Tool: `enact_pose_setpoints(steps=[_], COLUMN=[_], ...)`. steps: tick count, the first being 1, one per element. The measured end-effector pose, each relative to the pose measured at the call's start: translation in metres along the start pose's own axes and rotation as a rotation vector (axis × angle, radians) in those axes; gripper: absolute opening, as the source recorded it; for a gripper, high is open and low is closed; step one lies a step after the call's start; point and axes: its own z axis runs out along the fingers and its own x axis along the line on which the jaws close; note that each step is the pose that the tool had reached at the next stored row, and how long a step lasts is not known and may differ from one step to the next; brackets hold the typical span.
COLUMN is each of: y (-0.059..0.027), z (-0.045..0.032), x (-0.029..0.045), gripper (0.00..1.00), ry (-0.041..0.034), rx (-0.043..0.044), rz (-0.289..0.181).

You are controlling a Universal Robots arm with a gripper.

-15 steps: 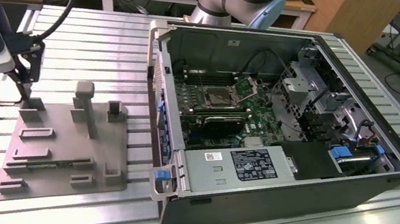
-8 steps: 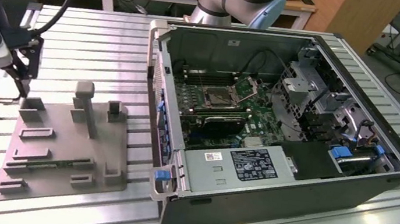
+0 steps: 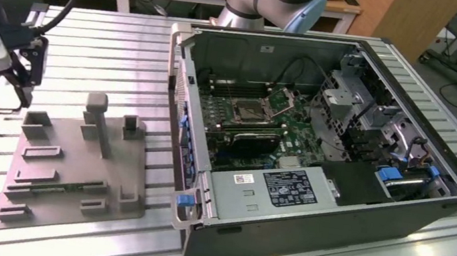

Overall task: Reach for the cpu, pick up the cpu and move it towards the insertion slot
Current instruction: 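Pick up the cpu and move it towards the insertion slot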

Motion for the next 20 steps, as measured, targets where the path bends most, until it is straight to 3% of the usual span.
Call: enact_pose_setpoints(steps=[12,20], y=[0.0006,0.0006], z=[-0.0123,-0.013], x=[0.0,0.0], gripper=[0.54,0.54], ry=[0.001,0.0011], rx=[-0.0001,-0.0017], rz=[0.0,0.0])
